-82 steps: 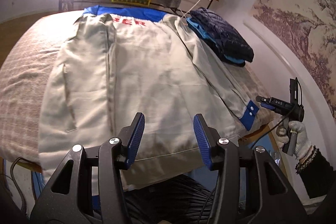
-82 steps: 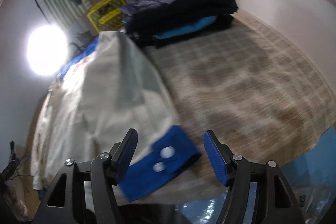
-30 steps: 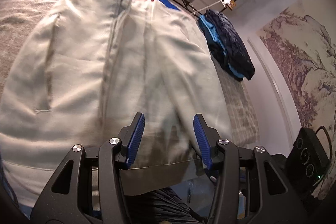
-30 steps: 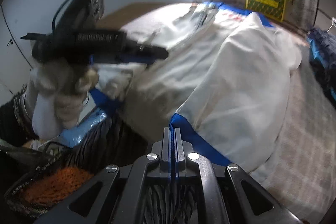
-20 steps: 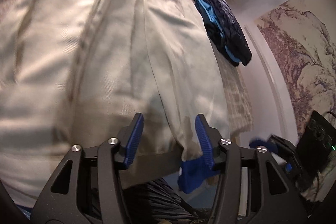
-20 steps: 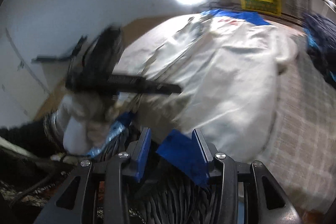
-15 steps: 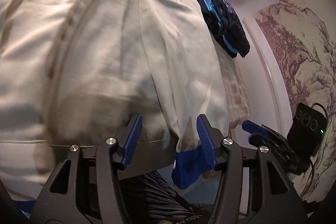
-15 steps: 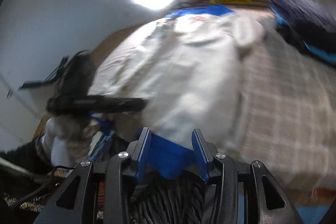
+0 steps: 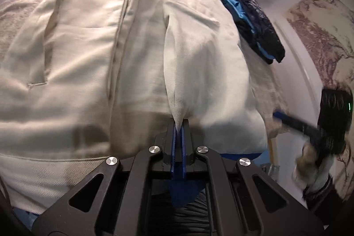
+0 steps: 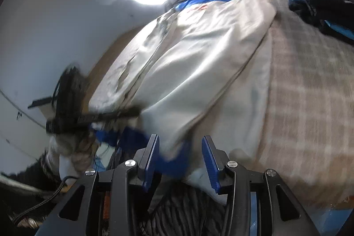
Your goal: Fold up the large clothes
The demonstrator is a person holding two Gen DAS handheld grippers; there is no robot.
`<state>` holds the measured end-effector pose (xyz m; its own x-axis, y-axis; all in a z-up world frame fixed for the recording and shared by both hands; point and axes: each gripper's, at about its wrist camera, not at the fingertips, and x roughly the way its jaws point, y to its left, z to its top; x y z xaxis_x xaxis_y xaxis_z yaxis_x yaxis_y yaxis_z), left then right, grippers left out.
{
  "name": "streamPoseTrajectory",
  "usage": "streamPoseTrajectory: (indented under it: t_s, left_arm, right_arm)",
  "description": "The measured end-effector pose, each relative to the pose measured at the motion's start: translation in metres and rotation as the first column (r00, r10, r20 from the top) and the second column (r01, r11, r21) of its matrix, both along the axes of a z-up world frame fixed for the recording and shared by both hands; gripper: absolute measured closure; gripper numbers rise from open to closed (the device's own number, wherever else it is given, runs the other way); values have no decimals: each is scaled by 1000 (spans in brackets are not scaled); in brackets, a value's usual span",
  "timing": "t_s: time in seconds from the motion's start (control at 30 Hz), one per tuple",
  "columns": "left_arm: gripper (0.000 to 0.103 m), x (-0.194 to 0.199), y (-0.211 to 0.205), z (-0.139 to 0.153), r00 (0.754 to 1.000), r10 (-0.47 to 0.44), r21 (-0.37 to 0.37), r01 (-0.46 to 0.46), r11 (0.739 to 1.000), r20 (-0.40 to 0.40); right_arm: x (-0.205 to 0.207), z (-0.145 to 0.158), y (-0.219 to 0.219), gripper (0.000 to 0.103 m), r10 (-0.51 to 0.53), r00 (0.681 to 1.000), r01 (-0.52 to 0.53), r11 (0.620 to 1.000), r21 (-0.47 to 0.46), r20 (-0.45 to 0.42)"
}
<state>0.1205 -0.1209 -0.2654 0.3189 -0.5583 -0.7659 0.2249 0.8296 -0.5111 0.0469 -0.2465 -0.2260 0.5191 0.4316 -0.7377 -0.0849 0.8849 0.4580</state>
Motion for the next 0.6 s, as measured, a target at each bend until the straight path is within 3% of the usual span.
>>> streamPoseTrajectory:
  t_s: [0.07,0.2,0.37,0.53,0.6]
  left_arm:
    - [93,-7,-6,9,999,-13,41,12,999,35]
    - [62,-19,-18,18,993,-86,86,79,993,81]
    - [62,-22,-18,6,995,-98,57,97,994,27]
    - [63,-26,-12,5,993,-115,4,115,993,14]
    - [70,-27,-12,4,992,-126,-10,126,992,6]
  right_arm:
    - [24,0,-23,60,-41,999,41,999,26,2]
    - [73,-13,-59,59,-91,995,94,985,146,-29]
    - [113,-47,-75,59,-116,985,144,961,236,-132]
    - [90,-49,-54,59,-28,993,62,954,292,-118]
    - [73,-46,-44,59,10,994,24,950,312,-108]
